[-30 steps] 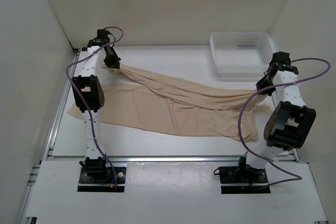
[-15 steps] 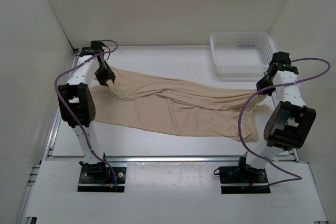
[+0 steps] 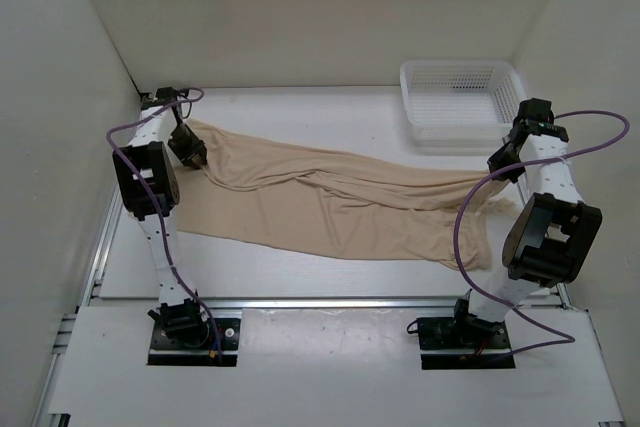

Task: Fold and stack the trousers
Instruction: Flatten the trousers out

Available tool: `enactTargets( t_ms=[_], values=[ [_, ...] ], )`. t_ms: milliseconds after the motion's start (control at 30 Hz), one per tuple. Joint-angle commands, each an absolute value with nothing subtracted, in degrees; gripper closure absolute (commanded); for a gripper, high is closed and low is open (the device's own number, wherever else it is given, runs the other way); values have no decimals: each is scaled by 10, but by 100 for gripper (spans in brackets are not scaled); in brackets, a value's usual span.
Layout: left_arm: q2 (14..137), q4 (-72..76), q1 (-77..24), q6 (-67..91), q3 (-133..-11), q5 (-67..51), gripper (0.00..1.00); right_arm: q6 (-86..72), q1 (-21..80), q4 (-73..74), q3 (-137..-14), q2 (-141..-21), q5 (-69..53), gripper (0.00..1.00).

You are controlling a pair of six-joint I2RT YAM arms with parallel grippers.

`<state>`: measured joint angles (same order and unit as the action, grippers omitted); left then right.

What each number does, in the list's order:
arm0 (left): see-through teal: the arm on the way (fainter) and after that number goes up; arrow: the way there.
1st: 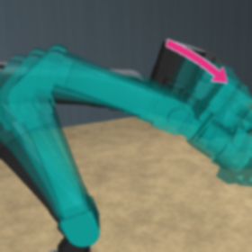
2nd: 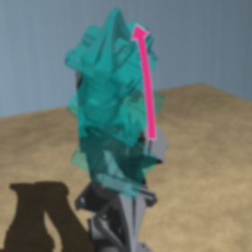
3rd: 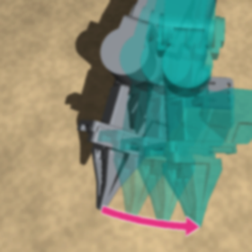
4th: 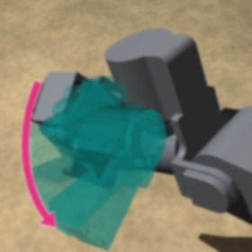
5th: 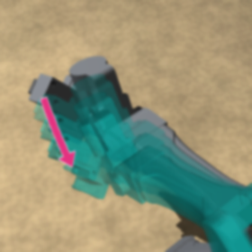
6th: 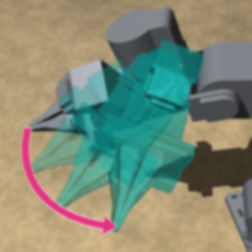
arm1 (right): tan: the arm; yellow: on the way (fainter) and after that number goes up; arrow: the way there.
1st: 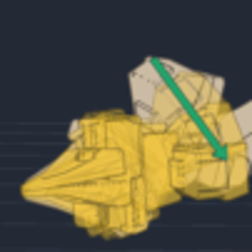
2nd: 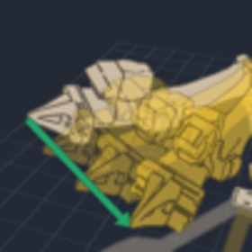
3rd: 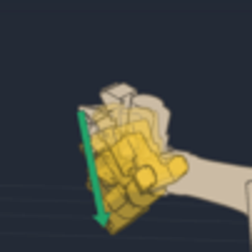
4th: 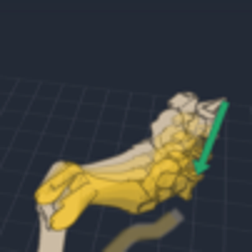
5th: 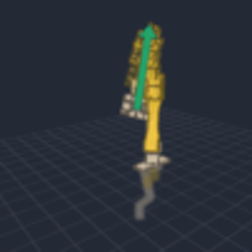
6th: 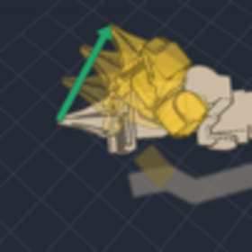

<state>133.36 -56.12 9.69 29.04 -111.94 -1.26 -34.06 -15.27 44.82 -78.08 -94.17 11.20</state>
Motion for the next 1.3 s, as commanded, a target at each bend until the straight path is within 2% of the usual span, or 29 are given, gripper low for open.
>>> enactTargets(
  t_ms=[0, 167, 200, 233, 300, 500, 667, 967, 1033, 1067, 1100, 1133, 1167, 1200, 1267],
  values=[
    [1338, -562, 92, 288, -1161, -47, 56, -332, -155, 439, -779, -927, 110, 100],
    [1367, -567, 92, 294, -1182, -41, 56, -332, -155, 439, -779, -932, 110, 100],
    [1368, -567, 92, 294, -1189, -41, 59, -332, -155, 439, -779, -933, 110, 100],
    [1374, -567, 92, 294, -1189, -41, 64, -332, -155, 439, -779, -933, 110, 100],
    [1374, -575, 92, 294, -1208, -41, 90, -332, -155, 439, -779, -933, 110, 100],
    [1317, -592, 92, 294, -1261, 10, 90, -332, -155, 439, -790, -933, 110, 100],
    [1262, -619, 104, 294, -1315, 11, 90, -332, -155, 459, -811, -918, 115, 100],
    [1237, -619, 109, 288, -1264, 1, 90, -327, -155, 459, -810, -888, 114, 100],
    [1258, -607, 109, 274, -1259, -15, 43, -322, -155, 454, -804, -888, 106, 100],
    [1273, -635, 109, 274, -1286, -21, 20, -322, -155, 454, -804, -904, 100, 97],
    [1287, -655, 109, 274, -1296, -21, 4, -316, -155, 459, -804, -910, 93, 89],
    [1295, -663, 109, 274, -1296, -21, 0, -316, -155, 470, -812, -916, 88, 76],
    [1290, -663, 109, 274, -1287, -15, 0, -316, -155, 470, -812, -916, 88, 48],
    [1277, -646, 109, 274, -1248, -7, 0, -321, -155, 470, -812, -911, 88, 38],
    [1222, -625, 109, 274, -1195, 14, 0, -326, -155, 470, -812, -890, 106, 25]
  ],
)
